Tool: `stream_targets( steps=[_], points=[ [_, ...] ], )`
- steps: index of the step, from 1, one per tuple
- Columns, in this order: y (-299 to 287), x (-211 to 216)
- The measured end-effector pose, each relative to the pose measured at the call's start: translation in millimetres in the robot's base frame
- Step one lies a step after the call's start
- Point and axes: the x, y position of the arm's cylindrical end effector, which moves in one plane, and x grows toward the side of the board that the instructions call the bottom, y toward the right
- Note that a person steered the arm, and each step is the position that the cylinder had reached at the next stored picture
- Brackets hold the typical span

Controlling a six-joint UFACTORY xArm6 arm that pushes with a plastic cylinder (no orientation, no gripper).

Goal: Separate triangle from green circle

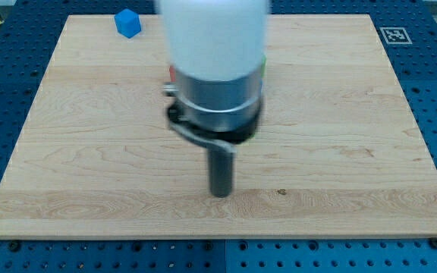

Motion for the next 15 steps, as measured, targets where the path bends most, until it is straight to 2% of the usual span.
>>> stream_targets(
  steps=[1,3,4,5,7,8,10,11,13,15],
  points=[
    [21,0],
    [103,0],
    [123,-30],
    [150,-82],
    [147,-99],
    [106,-102],
    [106,-116],
    [115,-137],
    [96,-148],
    [72,-181]
  ],
)
